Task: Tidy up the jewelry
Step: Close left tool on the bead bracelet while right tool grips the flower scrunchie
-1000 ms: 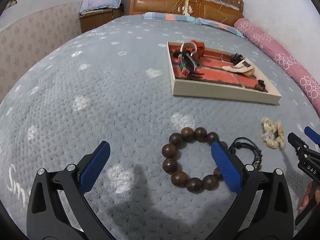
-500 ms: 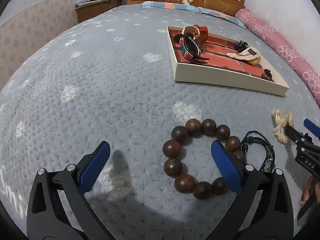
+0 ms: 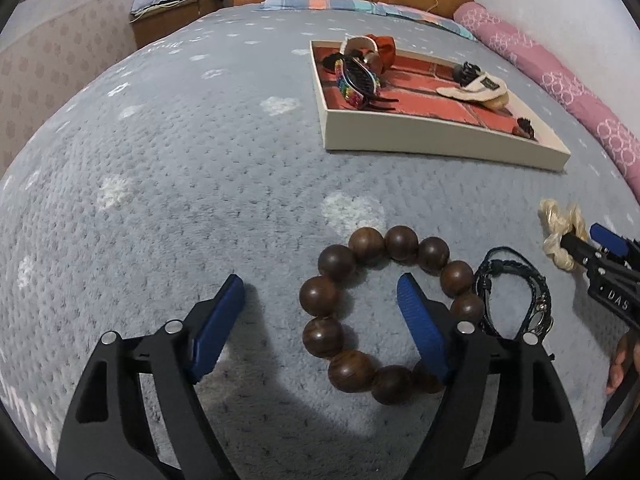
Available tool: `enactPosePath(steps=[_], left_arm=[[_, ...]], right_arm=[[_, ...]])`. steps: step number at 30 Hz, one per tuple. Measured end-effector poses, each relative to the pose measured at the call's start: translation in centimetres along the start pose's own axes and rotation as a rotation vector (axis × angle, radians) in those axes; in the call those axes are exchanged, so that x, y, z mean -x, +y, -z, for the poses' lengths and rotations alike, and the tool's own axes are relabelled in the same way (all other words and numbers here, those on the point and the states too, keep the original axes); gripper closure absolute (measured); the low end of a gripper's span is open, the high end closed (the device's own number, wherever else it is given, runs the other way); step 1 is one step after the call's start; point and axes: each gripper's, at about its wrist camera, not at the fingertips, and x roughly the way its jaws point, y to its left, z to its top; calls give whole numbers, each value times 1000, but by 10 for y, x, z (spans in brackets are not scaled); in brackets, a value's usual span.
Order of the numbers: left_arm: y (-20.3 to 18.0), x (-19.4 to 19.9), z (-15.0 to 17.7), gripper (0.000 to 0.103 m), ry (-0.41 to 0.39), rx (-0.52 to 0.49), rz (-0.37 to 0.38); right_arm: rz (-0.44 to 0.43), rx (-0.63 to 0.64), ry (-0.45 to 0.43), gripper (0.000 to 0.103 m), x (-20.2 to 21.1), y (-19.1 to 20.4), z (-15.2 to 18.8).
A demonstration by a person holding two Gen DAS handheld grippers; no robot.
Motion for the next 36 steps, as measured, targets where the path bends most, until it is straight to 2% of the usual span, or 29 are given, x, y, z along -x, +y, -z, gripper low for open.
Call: enactPosePath(steps=[6, 8, 14, 17, 22, 27, 29, 36], left_arm=[[-6, -1, 0, 29, 2, -44, 8], [-6, -1, 0, 29, 2, -40, 13], [-6, -4, -3, 35, 5, -46, 28], [-3, -5, -5, 43, 3, -31, 30], [1, -4, -5, 63, -9, -16, 30], [-2, -5, -7, 75, -17, -29, 29], [0, -4, -7, 82, -20, -21, 33], [1, -1, -6, 84, -34, -12, 37]], right_arm=[[-13, 0, 11, 44, -4, 1, 0], [-19, 4, 9, 53, -5, 2, 1], [-23, 10, 6, 60, -4, 4, 2], [-25, 6, 2, 63, -2, 3, 2], [-31, 0, 2, 64, -2, 1, 2], [-32, -2, -2, 64, 0, 0, 2], [-34, 0, -4, 71, 1, 1, 2], [-45, -9, -12, 82, 3, -2, 2]])
